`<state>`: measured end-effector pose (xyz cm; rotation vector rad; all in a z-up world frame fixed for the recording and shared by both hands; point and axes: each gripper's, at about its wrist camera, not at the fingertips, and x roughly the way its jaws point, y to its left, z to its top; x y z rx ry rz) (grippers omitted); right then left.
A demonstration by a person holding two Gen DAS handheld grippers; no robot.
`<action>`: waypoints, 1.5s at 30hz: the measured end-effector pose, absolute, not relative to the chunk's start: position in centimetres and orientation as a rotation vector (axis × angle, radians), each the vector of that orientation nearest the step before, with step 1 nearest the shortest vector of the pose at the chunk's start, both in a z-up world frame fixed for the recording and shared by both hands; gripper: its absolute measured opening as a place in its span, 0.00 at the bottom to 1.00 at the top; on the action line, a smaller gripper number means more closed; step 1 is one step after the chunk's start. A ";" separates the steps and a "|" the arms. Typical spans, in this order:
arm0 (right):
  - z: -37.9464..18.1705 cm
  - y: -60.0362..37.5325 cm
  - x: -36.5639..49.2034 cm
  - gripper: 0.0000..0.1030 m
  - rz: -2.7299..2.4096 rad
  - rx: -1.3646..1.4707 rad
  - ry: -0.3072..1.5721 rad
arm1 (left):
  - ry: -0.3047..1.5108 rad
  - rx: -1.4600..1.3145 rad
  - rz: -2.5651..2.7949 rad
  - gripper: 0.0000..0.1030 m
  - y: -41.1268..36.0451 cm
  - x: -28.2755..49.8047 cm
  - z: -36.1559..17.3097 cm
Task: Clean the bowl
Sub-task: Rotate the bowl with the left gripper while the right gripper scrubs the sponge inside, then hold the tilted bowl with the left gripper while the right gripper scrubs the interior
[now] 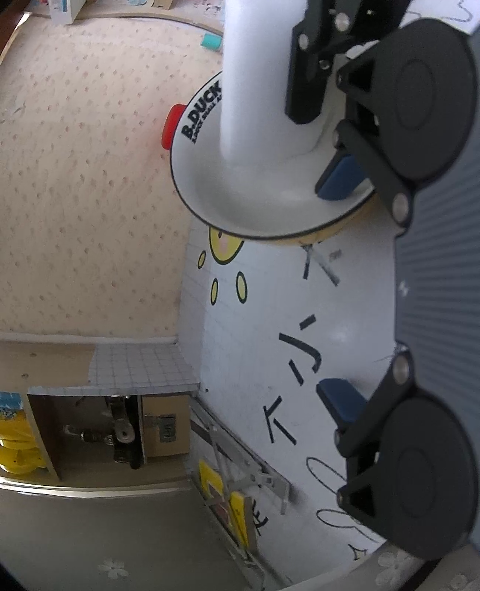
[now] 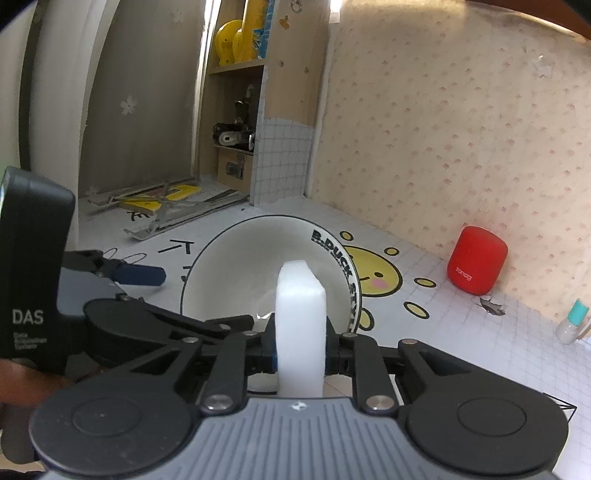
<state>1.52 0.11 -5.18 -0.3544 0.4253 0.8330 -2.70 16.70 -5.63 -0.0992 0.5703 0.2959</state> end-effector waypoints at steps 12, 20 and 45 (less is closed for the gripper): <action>-4.6 1.5 0.8 0.18 0.886 -0.365 0.405 | 0.574 -0.080 0.292 1.00 16.3 -3.1 -6.1; -4.6 0.1 1.0 0.17 0.838 -0.344 0.398 | 0.571 -0.079 0.294 1.00 16.2 -3.2 -6.2; -4.9 0.7 1.5 0.17 0.854 -0.340 0.414 | 0.558 -0.112 0.320 1.00 17.7 -3.4 -5.9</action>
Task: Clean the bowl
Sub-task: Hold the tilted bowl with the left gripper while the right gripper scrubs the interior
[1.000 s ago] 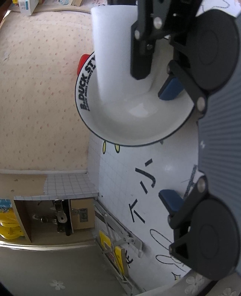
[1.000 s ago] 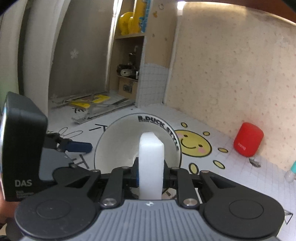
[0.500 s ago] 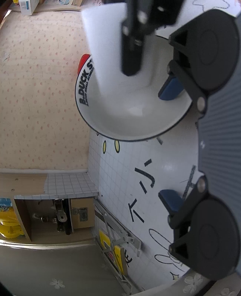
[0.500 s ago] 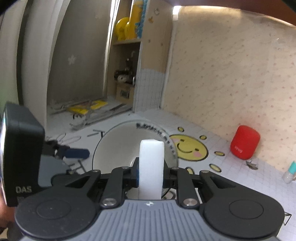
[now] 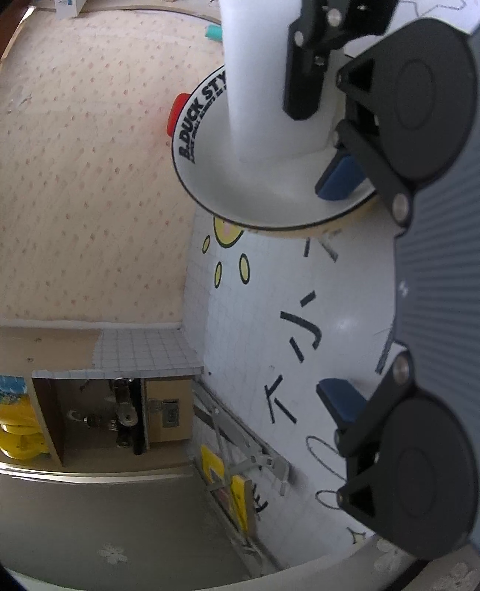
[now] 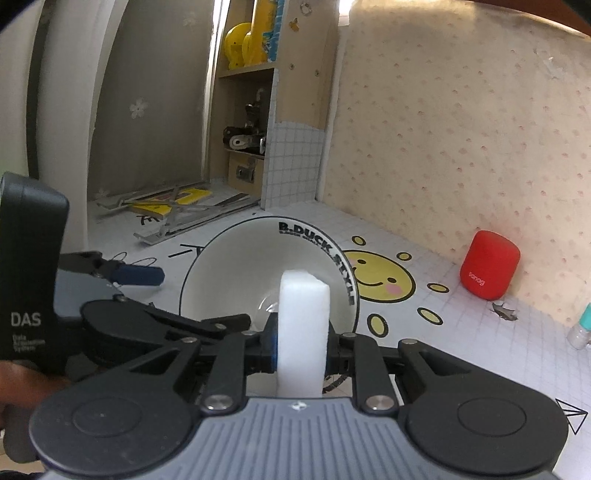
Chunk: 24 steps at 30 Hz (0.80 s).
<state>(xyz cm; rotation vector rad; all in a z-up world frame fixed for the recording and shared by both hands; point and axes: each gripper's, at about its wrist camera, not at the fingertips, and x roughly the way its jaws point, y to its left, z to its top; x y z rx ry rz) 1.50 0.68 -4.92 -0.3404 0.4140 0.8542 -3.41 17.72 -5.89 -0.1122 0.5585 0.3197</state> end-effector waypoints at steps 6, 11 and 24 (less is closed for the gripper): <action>-3.7 1.0 1.0 0.17 0.867 -0.323 0.356 | 0.565 -0.086 0.320 1.00 17.2 -3.5 -6.3; -3.6 1.4 0.5 0.17 0.900 -0.338 0.369 | 0.569 -0.083 0.321 1.00 17.2 -3.5 -6.4; -3.0 1.3 0.7 0.17 0.907 -0.316 0.335 | 0.565 -0.083 0.320 1.00 17.3 -3.6 -6.5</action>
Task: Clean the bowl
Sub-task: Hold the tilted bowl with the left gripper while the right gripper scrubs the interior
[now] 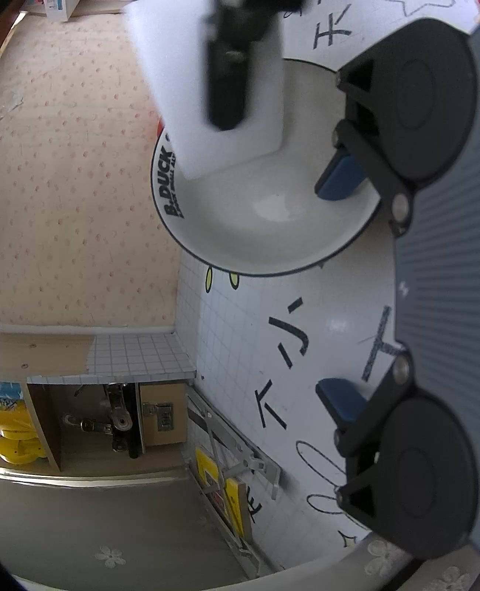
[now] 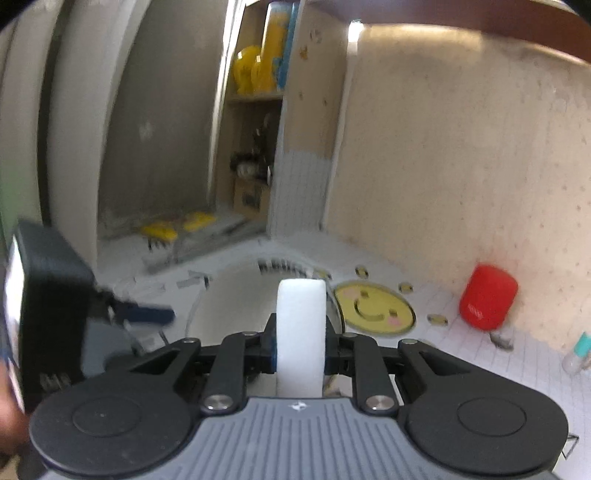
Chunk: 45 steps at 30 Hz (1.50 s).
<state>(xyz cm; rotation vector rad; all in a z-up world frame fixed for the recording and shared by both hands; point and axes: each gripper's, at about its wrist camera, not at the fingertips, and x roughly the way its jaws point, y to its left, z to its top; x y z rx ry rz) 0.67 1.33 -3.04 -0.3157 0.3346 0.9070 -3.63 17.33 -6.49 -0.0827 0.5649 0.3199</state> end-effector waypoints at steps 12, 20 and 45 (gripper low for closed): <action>-4.8 1.8 0.9 0.17 0.907 -0.357 0.417 | 0.566 -0.081 0.316 1.00 17.3 -3.7 -6.6; -4.7 1.4 1.2 0.17 0.864 -0.345 0.418 | 0.573 -0.096 0.336 1.00 17.3 -3.2 -5.9; -4.4 3.1 0.6 0.17 0.906 -0.381 0.404 | 0.570 -0.086 0.359 1.00 18.0 -3.7 -6.4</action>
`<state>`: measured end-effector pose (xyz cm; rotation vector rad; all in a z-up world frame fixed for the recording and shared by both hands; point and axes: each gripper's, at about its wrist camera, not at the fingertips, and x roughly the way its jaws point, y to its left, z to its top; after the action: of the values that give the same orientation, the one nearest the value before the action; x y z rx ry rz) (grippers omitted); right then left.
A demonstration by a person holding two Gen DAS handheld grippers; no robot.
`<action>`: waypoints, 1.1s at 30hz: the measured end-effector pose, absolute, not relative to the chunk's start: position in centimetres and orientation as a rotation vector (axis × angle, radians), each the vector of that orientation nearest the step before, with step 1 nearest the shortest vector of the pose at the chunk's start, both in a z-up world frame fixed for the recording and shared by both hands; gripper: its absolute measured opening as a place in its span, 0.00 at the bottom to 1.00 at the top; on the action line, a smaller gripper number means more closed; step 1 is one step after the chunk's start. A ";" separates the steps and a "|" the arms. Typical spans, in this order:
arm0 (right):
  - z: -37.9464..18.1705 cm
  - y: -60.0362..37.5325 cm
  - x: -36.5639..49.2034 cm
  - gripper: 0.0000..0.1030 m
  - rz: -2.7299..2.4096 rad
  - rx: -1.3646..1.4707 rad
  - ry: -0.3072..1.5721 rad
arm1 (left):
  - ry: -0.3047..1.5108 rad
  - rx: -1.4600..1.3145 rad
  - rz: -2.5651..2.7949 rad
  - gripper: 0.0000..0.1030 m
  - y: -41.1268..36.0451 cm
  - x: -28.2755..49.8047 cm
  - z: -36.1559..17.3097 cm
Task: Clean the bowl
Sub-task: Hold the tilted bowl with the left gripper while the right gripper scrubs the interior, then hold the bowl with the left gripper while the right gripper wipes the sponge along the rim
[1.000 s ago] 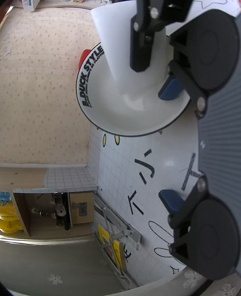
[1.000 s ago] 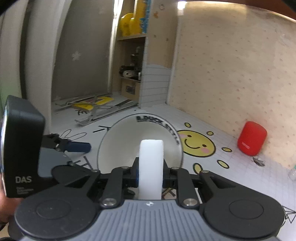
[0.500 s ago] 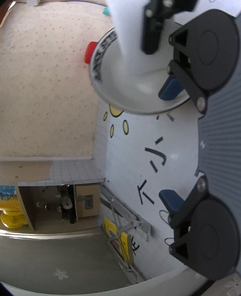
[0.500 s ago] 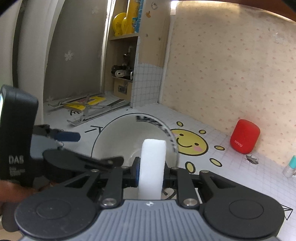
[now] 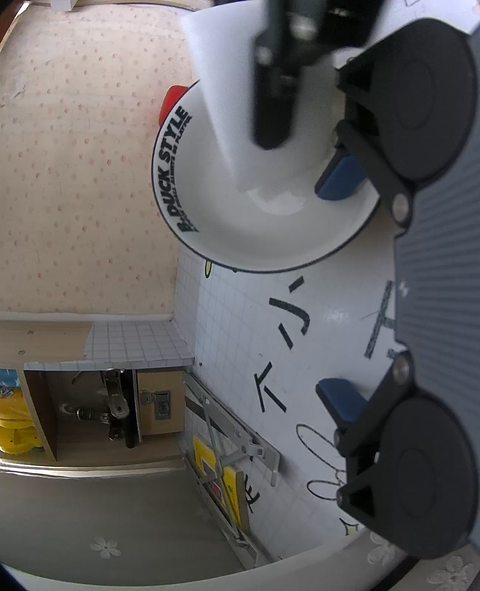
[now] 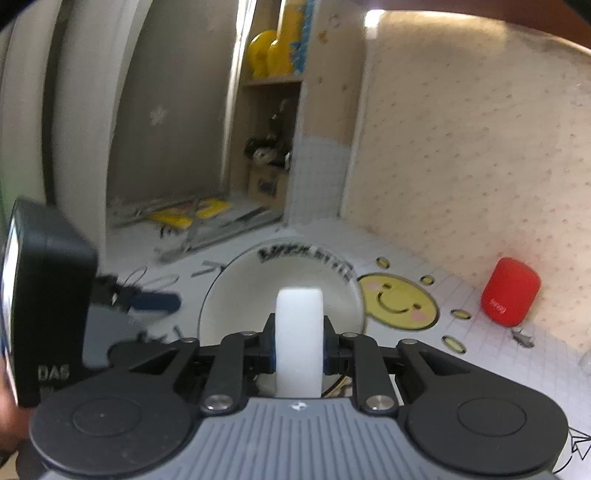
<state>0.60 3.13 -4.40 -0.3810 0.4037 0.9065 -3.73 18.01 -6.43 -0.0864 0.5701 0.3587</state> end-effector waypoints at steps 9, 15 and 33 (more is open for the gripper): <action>-2.7 3.0 0.5 0.17 0.883 -0.342 0.328 | 0.567 -0.090 0.363 1.00 17.8 -4.0 -6.6; -3.7 3.4 0.0 0.17 0.926 -0.364 0.357 | 0.567 -0.091 0.366 1.00 17.8 -3.9 -6.6; -4.8 2.4 0.6 0.17 0.895 -0.353 0.399 | 0.549 -0.078 0.392 1.00 18.9 -3.2 -5.8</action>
<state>0.62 2.38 -4.79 -0.3533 0.3989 0.8946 -3.20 18.88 -5.83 -0.0784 0.5485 0.3918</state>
